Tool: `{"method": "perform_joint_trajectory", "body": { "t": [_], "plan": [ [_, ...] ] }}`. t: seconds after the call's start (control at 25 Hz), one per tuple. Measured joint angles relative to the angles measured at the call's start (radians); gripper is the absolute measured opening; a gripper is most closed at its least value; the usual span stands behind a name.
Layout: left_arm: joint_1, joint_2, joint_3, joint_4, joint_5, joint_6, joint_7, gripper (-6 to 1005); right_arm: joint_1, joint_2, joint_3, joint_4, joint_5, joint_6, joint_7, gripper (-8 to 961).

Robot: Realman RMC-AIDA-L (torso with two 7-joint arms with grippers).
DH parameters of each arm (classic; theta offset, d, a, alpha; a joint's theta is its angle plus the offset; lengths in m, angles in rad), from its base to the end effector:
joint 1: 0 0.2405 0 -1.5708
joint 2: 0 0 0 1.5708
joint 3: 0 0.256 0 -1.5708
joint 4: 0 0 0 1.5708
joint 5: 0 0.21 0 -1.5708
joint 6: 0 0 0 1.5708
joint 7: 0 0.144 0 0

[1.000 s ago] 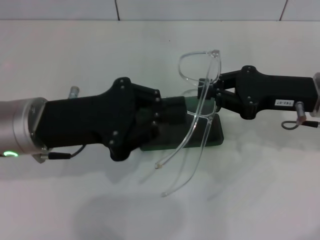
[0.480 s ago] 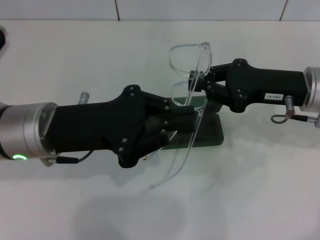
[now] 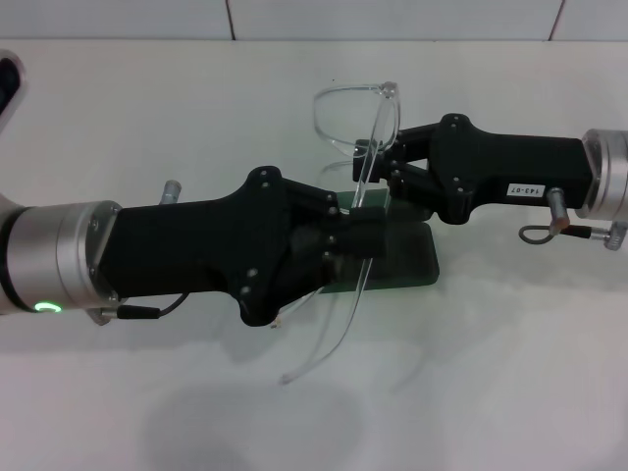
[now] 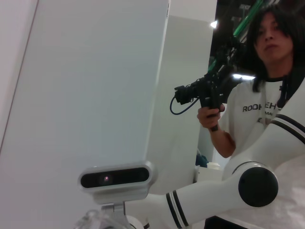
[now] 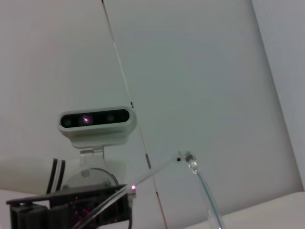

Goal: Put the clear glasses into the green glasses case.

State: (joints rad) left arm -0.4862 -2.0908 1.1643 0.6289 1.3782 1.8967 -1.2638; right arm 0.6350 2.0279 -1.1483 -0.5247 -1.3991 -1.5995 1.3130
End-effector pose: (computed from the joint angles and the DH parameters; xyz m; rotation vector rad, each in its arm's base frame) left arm -0.1775 0.2758 -0.0113 2.6707 0.1846 1.3792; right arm 0.1751 0.3422 -0.0160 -2.8280 0.3711 1.1755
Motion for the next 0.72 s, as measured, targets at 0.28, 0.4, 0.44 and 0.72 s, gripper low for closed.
{"method": "perform_joint_trajectory", "body": {
  "t": [0.28,0.4,0.44,0.72],
  "plan": [
    [0.0,0.0,0.0,-0.001,0.001,-0.007,0.002,63,-0.001,0.0,-0.039,-0.003,0.042,-0.016,0.0,99],
    [-0.001,0.0,0.0,-0.008,0.001,-0.007,0.01,63,0.0,0.0,-0.044,-0.002,0.043,-0.034,0.0,99],
    [-0.002,0.0,0.0,-0.012,0.0,-0.007,0.013,63,0.0,0.0,-0.045,-0.001,0.043,-0.039,0.001,99],
    [-0.009,0.0,0.0,-0.037,-0.005,-0.007,0.031,63,-0.006,0.0,-0.088,0.0,0.069,-0.054,0.003,99]
  ]
}}
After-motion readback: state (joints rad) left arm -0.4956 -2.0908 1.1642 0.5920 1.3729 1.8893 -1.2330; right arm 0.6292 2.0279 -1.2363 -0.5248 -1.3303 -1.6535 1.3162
